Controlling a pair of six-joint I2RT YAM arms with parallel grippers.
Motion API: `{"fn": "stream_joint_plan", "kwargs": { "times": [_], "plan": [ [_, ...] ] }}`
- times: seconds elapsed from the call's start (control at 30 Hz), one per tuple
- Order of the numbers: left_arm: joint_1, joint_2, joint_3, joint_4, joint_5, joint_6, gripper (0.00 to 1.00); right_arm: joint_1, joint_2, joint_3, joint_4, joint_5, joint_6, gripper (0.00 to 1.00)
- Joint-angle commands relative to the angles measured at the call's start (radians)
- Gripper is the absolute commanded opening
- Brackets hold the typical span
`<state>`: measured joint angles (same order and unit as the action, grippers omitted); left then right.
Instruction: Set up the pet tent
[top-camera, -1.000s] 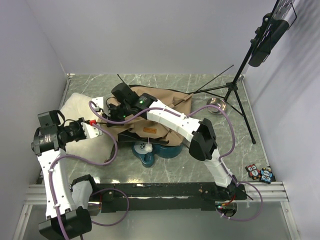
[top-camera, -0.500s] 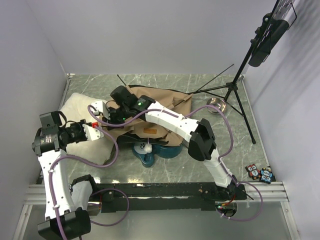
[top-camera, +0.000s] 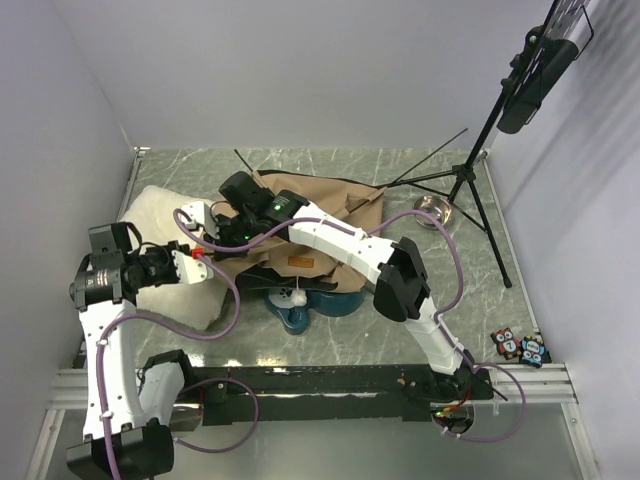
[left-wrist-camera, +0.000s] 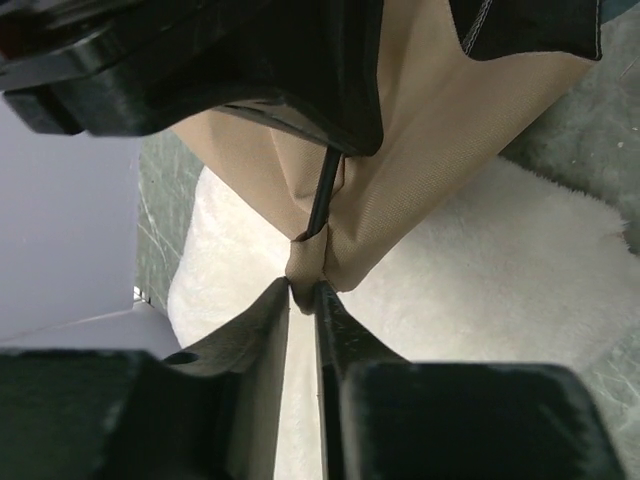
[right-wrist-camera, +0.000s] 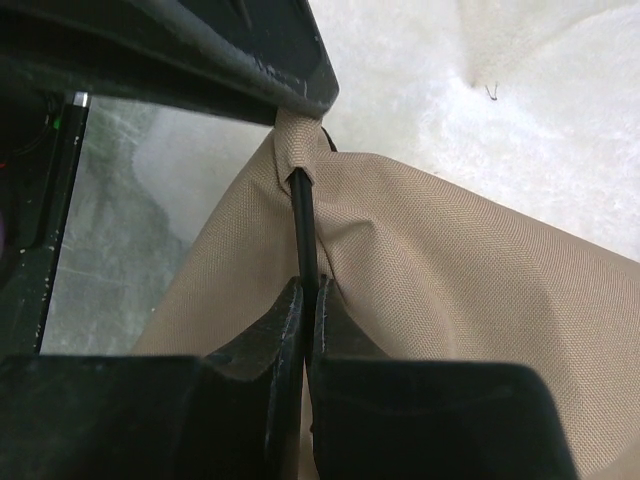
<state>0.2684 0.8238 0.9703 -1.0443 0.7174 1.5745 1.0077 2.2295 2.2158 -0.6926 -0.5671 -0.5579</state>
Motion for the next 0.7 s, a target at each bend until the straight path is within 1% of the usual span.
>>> {"fn": "stream_joint_plan", "kwargs": {
  "times": [0.0, 0.13, 0.2, 0.27, 0.37, 0.47, 0.67],
  "plan": [
    [-0.015, -0.009, -0.030, 0.012, 0.031, -0.021, 0.25, 0.023, 0.002, 0.004, 0.059, -0.037, 0.056, 0.00],
    [-0.015, 0.012, -0.055, 0.033, 0.013, -0.022, 0.24, 0.023, -0.005, -0.013, 0.065, -0.039, 0.055, 0.00],
    [-0.015, 0.028, -0.048, 0.035, 0.039, -0.024, 0.24, 0.023, -0.007, -0.016, 0.070, -0.042, 0.055, 0.00],
    [-0.015, 0.032, -0.048, 0.046, 0.072, -0.027, 0.26, 0.023, -0.004, -0.013, 0.071, -0.046, 0.062, 0.00],
    [-0.023, 0.037, -0.058, 0.067, 0.079, -0.031, 0.26, 0.023, -0.001, -0.011, 0.082, -0.048, 0.070, 0.00],
    [-0.031, 0.051, -0.061, 0.058, 0.071, -0.004, 0.25, 0.023, 0.005, -0.008, 0.079, -0.051, 0.072, 0.00],
    [-0.061, 0.052, -0.071, 0.092, 0.064, -0.033, 0.17, 0.023, 0.019, 0.011, 0.080, -0.059, 0.082, 0.00]
  ]
}}
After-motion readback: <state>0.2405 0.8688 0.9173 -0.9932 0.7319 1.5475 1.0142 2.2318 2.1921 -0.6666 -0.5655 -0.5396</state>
